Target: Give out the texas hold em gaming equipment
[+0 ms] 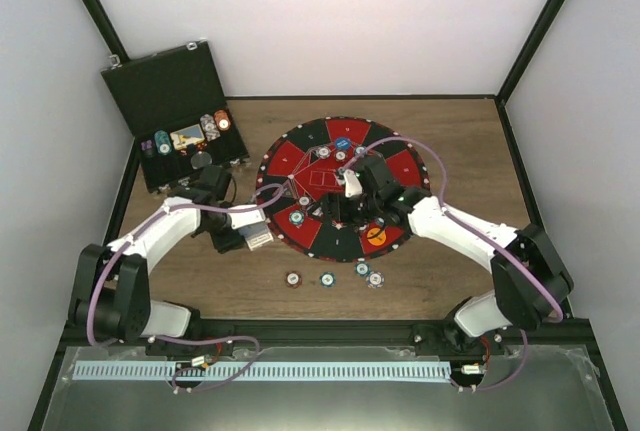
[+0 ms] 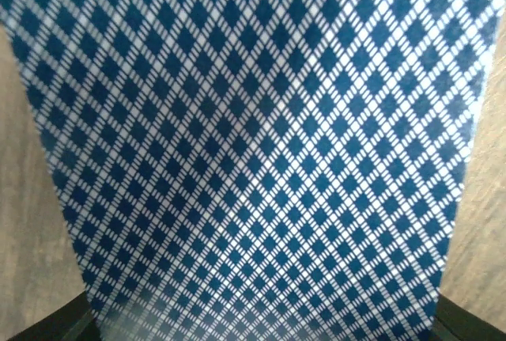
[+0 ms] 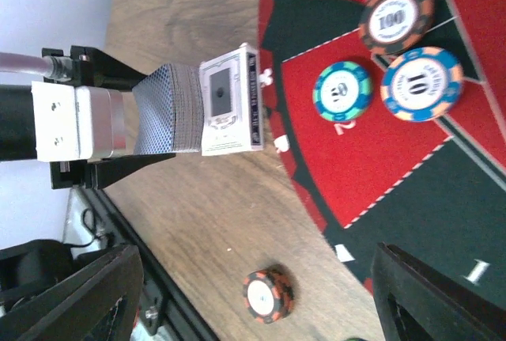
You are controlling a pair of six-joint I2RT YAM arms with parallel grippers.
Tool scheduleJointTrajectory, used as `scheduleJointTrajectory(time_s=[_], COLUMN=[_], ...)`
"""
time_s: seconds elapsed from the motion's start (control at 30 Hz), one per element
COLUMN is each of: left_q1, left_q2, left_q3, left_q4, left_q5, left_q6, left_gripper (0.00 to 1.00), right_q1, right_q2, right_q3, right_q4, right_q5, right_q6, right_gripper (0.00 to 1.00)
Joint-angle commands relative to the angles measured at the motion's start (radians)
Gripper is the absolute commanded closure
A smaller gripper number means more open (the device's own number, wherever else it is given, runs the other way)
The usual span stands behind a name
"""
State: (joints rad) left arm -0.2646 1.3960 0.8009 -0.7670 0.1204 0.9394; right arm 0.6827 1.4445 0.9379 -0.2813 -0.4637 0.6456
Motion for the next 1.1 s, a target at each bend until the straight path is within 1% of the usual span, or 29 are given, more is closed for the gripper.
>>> scheduleJointTrajectory(time_s=[0.0, 0.13, 0.33, 0.6, 0.73, 0.93, 1.07], left_q1=[-0.004, -0.016, -0.063, -0.116, -0.130, -0.149, -0.166], left_q2=[-0.051, -0.069, -0.097, -0.120, -0.130, -0.138, -0.148], left_q3=[0.063, 0.105, 0.136, 0.142, 0.141, 0.133, 0.131], left_q4=[-0.098, -0.152, -0.181, -0.178, -0.179, -0.178, -0.178], left_q5=[0.101, 0.157, 0.196, 0.189, 0.180, 0.168, 0.162], left_q6=[0.020, 0.005, -0.019, -0.051, -0.052, -0.055, -0.054], left_gripper=[0.96, 0.96, 0.96, 0.96, 0.96, 0.96, 0.96], right_q1=[0.009, 0.017, 0.082, 0.140, 0.143, 0.143, 0.143], right_q2=[0.019, 0.043, 0.126, 0.230, 0.264, 0.310, 0.355], right_q3=[-0.033, -0.093, -0.088, -0.065, -0.073, -0.070, -0.054], right_q4=[0.169, 0.378, 0.546, 0.690, 0.770, 0.830, 0.865], right_q5=[-0.166, -0.307, -0.342, -0.379, -0.400, -0.415, -0.428], right_q6=[0.078, 0.194, 0.291, 0.377, 0.425, 0.467, 0.491], right_gripper=[0.19, 0.19, 0.20, 0.23, 0.26, 0.29, 0.32])
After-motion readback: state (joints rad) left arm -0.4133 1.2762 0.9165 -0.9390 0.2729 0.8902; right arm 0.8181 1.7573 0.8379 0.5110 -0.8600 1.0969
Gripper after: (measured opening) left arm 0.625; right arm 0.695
